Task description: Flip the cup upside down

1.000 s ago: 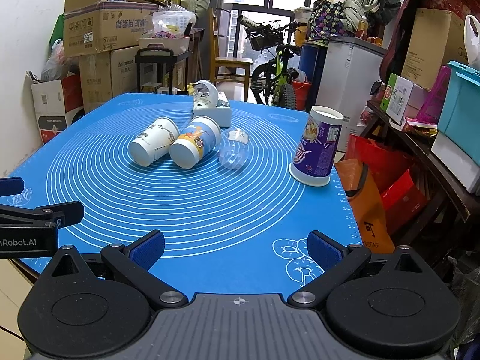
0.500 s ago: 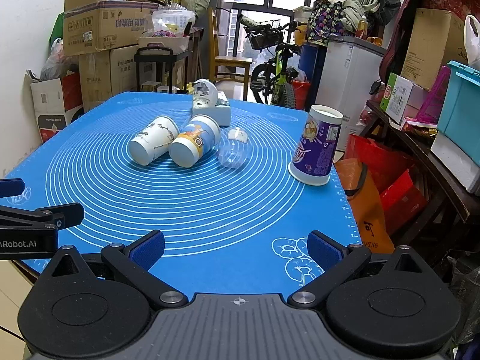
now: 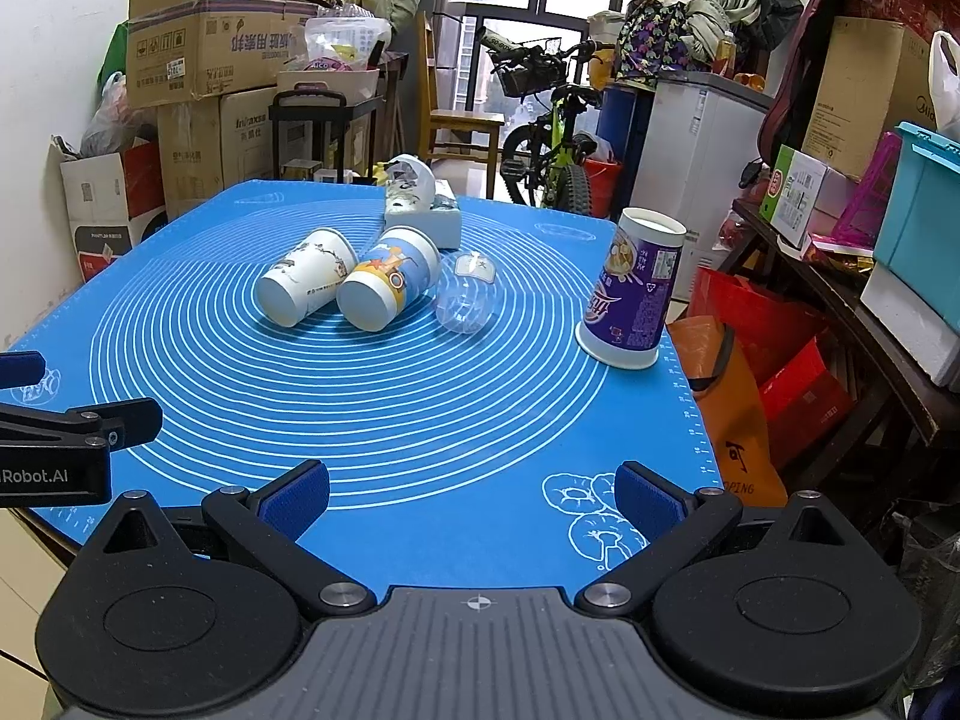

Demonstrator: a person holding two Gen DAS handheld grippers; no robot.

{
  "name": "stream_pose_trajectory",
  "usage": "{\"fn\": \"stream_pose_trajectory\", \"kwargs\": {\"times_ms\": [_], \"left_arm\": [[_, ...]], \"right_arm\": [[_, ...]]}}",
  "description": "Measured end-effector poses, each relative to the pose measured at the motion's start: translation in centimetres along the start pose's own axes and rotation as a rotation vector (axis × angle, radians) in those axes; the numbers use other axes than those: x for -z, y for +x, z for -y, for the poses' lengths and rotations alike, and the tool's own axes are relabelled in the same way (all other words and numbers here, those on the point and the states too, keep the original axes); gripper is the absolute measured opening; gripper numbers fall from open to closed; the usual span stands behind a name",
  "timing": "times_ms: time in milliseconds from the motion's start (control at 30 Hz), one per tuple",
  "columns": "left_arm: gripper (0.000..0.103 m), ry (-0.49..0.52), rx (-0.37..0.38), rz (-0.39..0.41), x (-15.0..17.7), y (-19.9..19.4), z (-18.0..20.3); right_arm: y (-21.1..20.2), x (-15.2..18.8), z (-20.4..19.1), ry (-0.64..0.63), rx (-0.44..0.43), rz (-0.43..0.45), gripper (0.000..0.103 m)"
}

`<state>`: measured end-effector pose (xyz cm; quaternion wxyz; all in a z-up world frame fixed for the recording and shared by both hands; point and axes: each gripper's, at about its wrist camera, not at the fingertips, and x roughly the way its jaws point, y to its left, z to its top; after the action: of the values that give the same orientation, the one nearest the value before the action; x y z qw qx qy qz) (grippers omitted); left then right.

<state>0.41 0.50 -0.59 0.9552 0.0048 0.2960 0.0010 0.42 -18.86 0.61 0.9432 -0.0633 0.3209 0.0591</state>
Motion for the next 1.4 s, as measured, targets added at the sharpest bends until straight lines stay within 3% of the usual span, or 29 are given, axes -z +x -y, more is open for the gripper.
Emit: {"fn": "stream_pose_trajectory", "kwargs": {"times_ms": [933,1400], "left_arm": [[0.102,-0.001,0.001,-0.008,0.0,0.5,-0.4],[0.102,0.078,-0.018,0.053,-2.6,4.3,0.0]], "right_arm": [[1.1,0.1,-0.1,0.022,-0.019,-0.023,0.101],[5.7,-4.5,2.2,0.08,-0.01,0.031,0.101]]}}
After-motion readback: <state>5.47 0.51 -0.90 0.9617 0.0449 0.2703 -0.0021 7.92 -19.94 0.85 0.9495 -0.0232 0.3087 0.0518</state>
